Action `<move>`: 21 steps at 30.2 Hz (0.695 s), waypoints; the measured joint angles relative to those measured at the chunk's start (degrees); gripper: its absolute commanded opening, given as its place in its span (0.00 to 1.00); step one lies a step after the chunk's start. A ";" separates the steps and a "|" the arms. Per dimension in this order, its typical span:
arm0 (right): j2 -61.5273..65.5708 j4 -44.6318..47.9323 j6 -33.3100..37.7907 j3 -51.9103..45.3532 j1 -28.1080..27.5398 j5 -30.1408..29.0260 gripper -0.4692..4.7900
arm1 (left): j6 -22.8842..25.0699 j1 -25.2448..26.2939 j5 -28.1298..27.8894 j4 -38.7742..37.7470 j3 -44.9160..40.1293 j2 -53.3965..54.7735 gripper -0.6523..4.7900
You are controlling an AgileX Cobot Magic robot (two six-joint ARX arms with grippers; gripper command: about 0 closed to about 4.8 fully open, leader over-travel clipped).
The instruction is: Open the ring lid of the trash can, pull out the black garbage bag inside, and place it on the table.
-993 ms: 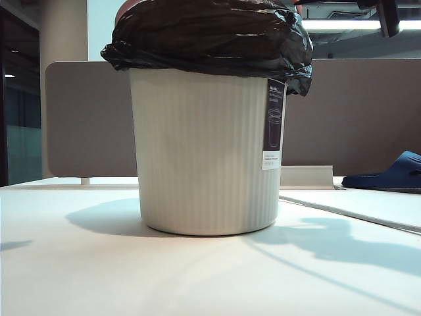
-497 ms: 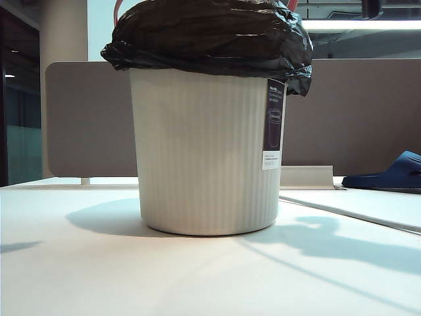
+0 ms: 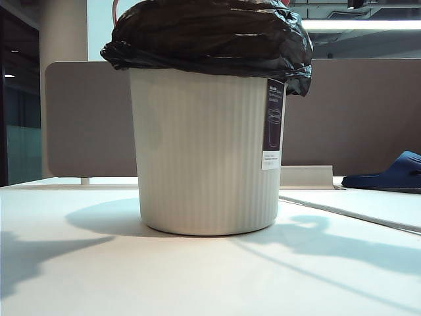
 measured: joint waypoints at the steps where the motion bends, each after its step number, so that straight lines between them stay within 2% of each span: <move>1: 0.02 0.00 0.00 0.00 0.00 -0.20 0.46 | 0.24 -0.22 -1.57 2.34 0.00 0.81 0.11; 7: 0.02 0.44 0.00 0.00 0.02 -1.49 0.46 | 0.46 -0.22 -3.26 8.55 0.02 1.53 0.11; 12: 0.02 1.14 0.02 0.00 0.63 -1.95 0.46 | 0.72 -0.22 -4.63 9.40 2.05 5.68 0.11; 15: 0.02 2.03 0.02 0.00 0.72 -2.56 0.46 | 1.09 -0.22 -7.72 11.37 3.32 7.76 0.11; 21: 0.02 2.05 -0.09 0.00 0.74 -3.02 0.46 | 1.60 -0.22 -8.15 12.66 7.93 7.76 0.11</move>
